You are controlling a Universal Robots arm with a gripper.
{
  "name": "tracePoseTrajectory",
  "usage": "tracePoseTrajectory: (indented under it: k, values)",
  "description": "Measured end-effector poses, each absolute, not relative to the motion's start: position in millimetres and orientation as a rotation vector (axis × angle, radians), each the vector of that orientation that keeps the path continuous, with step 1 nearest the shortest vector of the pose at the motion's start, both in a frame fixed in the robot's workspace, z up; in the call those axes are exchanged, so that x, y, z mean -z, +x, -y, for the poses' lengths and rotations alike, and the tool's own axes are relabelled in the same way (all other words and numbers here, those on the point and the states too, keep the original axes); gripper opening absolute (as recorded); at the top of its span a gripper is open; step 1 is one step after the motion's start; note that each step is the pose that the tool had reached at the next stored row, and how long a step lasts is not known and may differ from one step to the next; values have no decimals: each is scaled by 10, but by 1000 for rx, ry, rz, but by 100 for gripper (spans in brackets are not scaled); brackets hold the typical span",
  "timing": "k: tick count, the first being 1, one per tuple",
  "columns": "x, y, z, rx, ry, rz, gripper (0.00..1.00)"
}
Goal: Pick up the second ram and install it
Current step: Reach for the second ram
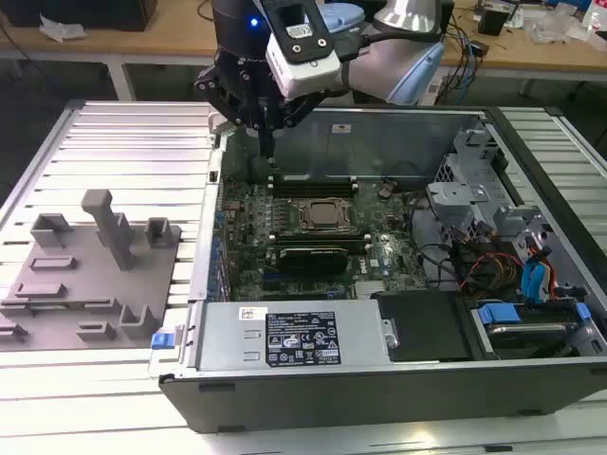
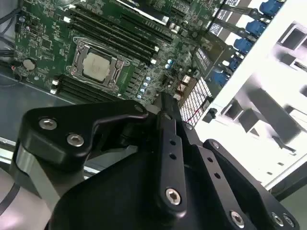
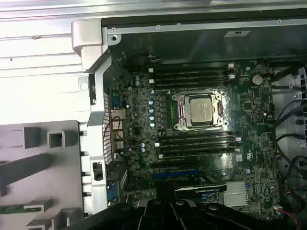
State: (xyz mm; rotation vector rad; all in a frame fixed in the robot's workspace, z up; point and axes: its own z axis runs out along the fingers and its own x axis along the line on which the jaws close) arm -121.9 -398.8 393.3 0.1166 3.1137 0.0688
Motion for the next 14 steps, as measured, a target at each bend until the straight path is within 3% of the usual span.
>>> tracePoseTrajectory:
  k: [14]
  values:
    - [-3913,-1995,3988,-69,117,-3113,11]
